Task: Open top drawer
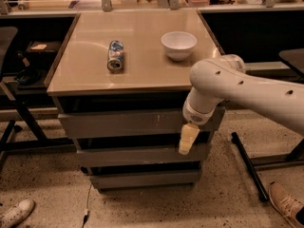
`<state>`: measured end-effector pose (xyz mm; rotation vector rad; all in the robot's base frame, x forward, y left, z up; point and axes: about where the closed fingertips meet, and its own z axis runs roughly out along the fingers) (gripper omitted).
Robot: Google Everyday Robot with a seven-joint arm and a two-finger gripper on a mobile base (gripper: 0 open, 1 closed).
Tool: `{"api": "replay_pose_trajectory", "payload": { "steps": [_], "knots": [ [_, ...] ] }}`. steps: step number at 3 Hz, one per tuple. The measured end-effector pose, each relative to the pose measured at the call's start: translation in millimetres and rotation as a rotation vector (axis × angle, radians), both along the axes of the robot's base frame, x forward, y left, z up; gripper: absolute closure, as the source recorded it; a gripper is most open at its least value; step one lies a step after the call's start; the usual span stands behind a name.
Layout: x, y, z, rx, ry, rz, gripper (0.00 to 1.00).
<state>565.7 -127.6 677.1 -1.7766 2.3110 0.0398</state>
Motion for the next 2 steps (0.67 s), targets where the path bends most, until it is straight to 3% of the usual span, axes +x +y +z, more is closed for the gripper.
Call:
{"api": "replay_pose_trajectory", "payload": {
  "steps": [2],
  "knots": [
    [31.8,-3.4,-30.2,-0.043,-0.02,0.016,0.0]
  ]
}}
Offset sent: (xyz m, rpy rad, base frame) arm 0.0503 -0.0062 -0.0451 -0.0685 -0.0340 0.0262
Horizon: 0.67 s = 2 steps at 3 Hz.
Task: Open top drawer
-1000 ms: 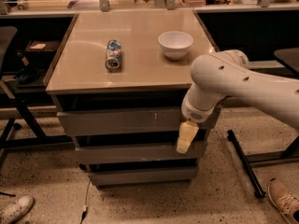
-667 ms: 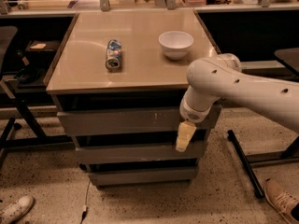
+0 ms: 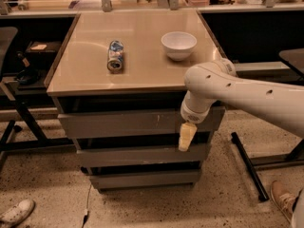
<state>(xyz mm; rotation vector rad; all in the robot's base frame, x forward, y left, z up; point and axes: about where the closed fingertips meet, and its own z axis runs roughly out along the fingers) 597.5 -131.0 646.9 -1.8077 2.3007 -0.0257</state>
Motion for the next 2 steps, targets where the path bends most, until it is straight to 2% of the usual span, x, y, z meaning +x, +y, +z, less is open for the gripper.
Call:
{"api": "replay_pose_trajectory", "payload": {
  "steps": [1,2],
  "knots": [
    [-12.8,5.9,-25.1,0.007,0.063,0.027,0.0],
    [-12.8,5.9,-20.7,0.007,0.063,0.027,0.0]
  ]
}}
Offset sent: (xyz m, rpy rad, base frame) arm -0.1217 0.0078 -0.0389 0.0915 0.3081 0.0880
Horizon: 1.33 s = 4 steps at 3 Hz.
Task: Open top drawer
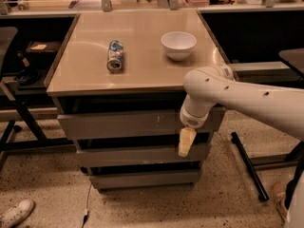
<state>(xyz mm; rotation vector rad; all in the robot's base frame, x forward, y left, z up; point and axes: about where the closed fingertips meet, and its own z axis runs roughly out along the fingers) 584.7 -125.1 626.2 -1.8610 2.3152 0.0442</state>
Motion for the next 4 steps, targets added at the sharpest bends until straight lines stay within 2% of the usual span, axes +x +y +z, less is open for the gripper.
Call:
{"api": "replay_pose_trajectory", "payload": {
  "steps": [1,2,3,4],
  "knots": [
    [-12.3,-0.5,5.1,0.005,0.021,0.015,0.0],
    [-58.2,-5.1,15.2,0.032,0.087,0.036,0.0],
    [-57.4,-4.4,15.2,0.032,0.087,0.036,0.0],
    [-109.0,-14.6,29.8,0.071,0.152,0.005,0.0]
  ]
}}
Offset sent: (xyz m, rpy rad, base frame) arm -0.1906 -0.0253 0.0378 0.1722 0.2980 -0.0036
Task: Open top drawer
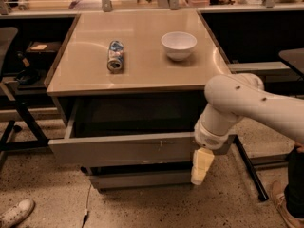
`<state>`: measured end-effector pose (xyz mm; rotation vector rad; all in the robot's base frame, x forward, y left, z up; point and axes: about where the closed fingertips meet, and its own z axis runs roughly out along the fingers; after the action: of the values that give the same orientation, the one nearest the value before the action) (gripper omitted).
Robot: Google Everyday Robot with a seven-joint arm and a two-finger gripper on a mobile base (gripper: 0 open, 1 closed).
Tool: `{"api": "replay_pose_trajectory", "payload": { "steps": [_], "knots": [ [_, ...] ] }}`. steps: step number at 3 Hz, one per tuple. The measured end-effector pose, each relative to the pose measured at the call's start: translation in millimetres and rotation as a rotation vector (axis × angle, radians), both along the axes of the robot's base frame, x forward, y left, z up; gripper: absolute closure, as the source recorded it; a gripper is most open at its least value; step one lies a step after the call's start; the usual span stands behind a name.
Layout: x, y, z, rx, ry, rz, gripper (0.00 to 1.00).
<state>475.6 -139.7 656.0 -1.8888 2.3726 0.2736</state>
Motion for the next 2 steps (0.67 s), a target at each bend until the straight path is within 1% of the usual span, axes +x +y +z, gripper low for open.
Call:
{"api": "replay_pose_trajectory", "payload": {
  "steps": [1,2],
  "knots": [
    [-30.7,-6.1,9.5,0.022,0.042,-0.022,0.0],
    [-71.4,-15.1,22.0,0.039,0.094,-0.057,0.0]
  ]
}}
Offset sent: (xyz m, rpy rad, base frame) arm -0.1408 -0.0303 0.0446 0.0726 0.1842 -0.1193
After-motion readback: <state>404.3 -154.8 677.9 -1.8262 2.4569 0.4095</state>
